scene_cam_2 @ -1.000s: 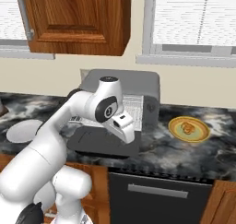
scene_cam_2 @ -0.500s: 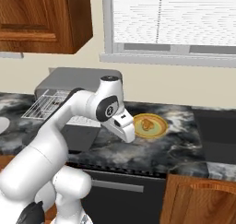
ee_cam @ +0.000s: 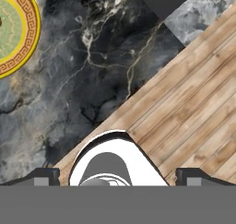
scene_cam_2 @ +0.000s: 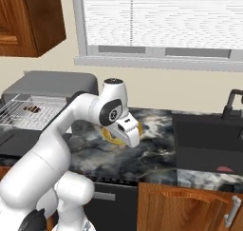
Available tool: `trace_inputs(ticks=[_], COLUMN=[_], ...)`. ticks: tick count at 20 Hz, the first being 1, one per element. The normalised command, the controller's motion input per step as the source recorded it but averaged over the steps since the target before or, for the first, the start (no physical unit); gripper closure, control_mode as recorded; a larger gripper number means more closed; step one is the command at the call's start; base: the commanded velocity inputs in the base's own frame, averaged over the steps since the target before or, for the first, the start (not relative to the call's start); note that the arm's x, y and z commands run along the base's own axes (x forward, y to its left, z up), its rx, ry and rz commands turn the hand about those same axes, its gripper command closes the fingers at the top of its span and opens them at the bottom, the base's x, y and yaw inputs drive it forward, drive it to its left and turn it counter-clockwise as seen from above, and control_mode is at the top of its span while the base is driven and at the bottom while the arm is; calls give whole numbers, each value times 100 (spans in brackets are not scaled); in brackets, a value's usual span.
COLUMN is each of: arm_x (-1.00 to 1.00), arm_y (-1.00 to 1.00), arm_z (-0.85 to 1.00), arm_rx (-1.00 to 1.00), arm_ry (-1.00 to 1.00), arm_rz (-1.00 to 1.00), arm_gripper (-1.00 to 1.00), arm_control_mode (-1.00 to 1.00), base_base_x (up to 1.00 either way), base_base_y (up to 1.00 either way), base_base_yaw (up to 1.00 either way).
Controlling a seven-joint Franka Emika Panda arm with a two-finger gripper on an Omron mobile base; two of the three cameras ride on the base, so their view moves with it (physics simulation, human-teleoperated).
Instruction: Open the toaster oven door. Place the bread on the top rack in the toaster oven and place the chicken drumstick on the bottom rack.
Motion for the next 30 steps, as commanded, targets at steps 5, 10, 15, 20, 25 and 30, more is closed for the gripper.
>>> trace_inputs(ticks=[5,10,15,20,25,30], arm_x=[0,0,0,0,0,0], arm_y=[0,0,0,0,0,0], arm_z=[0,0,0,0,0,0], arm_rx=[0,0,0,0,0,0], arm_ry=[0,0,0,0,0,0], arm_rz=[0,0,0,0,0,0], arm_gripper=[-100,-100,-100,-100,-100,-100], arm_control_mode=[100,100,100,100,-100,-100], base_base_x=[48,39,17,0,0,0], base_base_y=[-27,-9,0,0,0,0], base_base_yaw=[0,0,0,0,0,0])
